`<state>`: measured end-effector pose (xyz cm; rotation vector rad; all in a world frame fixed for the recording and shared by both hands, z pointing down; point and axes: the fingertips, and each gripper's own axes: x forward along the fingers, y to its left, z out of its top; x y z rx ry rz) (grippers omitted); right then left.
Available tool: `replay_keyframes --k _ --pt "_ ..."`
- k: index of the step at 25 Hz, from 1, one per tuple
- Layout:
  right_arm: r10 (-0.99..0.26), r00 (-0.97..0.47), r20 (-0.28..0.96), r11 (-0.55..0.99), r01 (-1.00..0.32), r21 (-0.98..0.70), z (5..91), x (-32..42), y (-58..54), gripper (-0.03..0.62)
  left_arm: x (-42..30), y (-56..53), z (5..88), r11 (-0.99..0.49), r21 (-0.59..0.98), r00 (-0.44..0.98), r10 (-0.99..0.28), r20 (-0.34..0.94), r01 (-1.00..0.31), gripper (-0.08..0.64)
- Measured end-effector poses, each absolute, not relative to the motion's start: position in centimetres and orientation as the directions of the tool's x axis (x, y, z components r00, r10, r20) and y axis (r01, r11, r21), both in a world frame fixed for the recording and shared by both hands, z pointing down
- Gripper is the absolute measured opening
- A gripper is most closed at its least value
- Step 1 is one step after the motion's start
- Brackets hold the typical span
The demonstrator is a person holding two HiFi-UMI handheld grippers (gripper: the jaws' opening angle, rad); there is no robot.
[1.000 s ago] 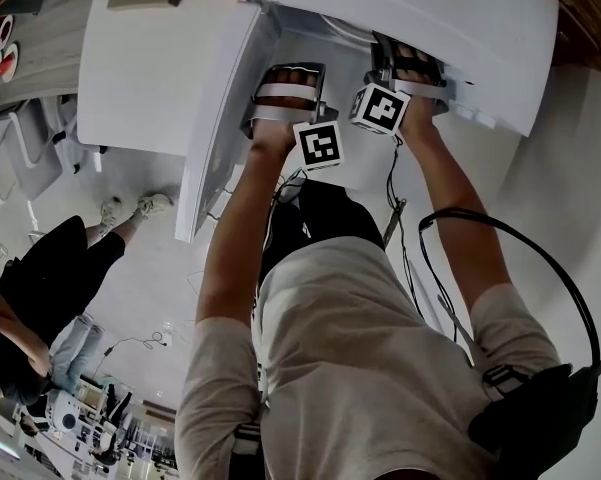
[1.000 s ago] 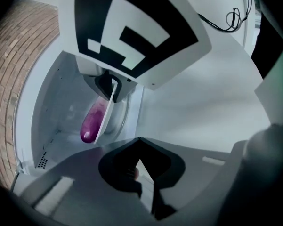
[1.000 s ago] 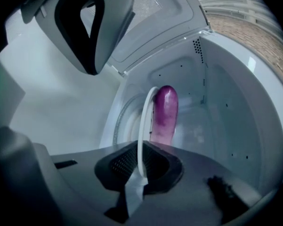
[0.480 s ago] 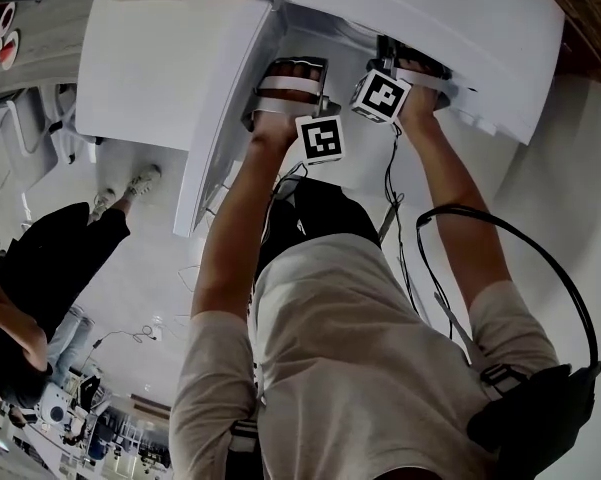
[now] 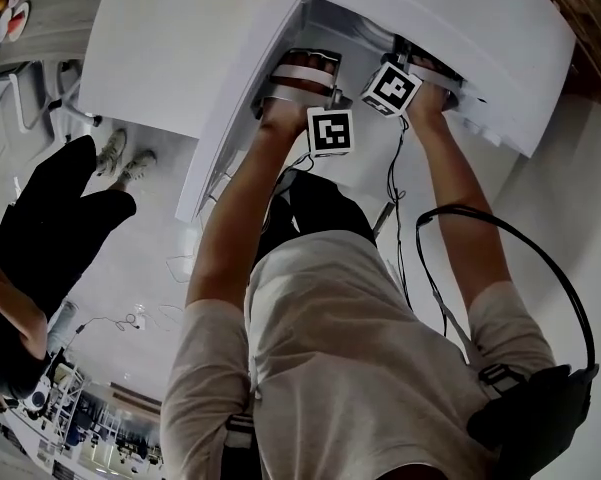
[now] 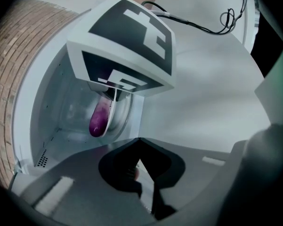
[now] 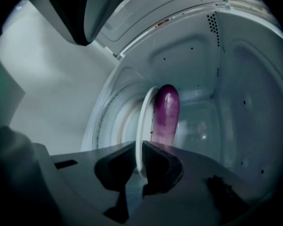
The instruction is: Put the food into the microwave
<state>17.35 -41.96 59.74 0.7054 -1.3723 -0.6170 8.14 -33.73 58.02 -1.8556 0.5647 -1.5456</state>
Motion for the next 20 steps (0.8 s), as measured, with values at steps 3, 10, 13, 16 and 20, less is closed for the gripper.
replay_keyframes --k 3,10,13,16,20 --pt "-0.761 0.112 0.639 0.645 0.018 0.764 59.4 17.3 -42.2 0.028 7.9 -33.3 58.6 -0.719 -0.688 0.197 -0.664 0.721 0.095 0.006" --pt "-0.674 0.122 0.729 0.727 -0.062 0.683 59.0 17.1 -41.6 0.038 7.9 -33.4 58.2 -0.723 -0.687 0.217 -0.660 0.719 0.078 0.008" --pt "-0.630 0.103 0.769 0.760 -0.122 0.639 58.5 16.7 -41.3 0.079 7.6 -33.4 58.2 -0.723 -0.686 0.213 -0.660 0.721 0.084 0.008" --pt "-0.605 0.081 0.792 0.779 -0.145 0.610 58.0 16.2 -40.9 0.123 7.7 -33.3 58.1 -0.725 -0.684 0.223 -0.656 0.722 0.080 0.008" --pt "-0.544 0.033 0.839 0.815 -0.216 0.537 58.2 16.0 -40.2 0.128 7.9 -33.0 58.4 -0.727 -0.681 0.225 -0.652 0.724 0.087 0.008"
